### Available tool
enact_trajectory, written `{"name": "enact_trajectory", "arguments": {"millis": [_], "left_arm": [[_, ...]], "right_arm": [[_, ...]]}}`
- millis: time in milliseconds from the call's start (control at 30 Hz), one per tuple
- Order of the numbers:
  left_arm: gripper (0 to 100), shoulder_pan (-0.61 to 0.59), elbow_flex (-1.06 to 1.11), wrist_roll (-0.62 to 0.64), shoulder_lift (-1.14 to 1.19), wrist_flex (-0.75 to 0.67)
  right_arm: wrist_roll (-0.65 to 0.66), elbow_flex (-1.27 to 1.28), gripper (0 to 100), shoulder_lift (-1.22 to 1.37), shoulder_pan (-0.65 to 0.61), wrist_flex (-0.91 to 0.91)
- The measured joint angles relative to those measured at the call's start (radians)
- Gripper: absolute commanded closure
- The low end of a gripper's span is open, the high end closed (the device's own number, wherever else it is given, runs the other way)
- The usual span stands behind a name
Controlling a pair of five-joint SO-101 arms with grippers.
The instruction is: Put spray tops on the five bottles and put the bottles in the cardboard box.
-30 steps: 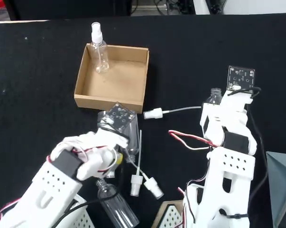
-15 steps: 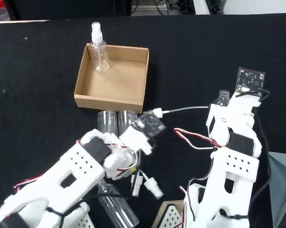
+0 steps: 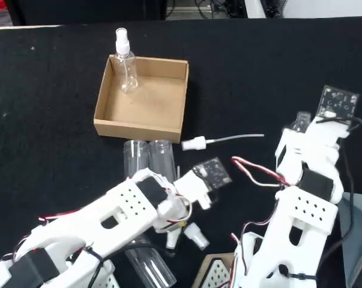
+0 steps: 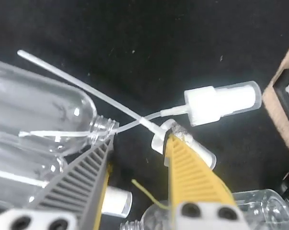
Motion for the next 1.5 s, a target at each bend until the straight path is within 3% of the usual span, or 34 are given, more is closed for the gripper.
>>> {"name": "enact_trajectory", "arguments": {"millis": [600,1033,1500], "left_arm": [[84,0.061,-0.109,-0.084,0.014,0.038],[84,0.129,-0.143,-0.098,0.014,0.055],[83,0.216,-0.143,-0.15,0.014,0.055]], "right_arm": [[0.057,-0.33,93.3,0.003,0.0,0.204],[0.066,-0.715,93.3,0.232,0.002,0.414],[0.066,-0.747,93.4,0.258,0.002,0.422]]}}
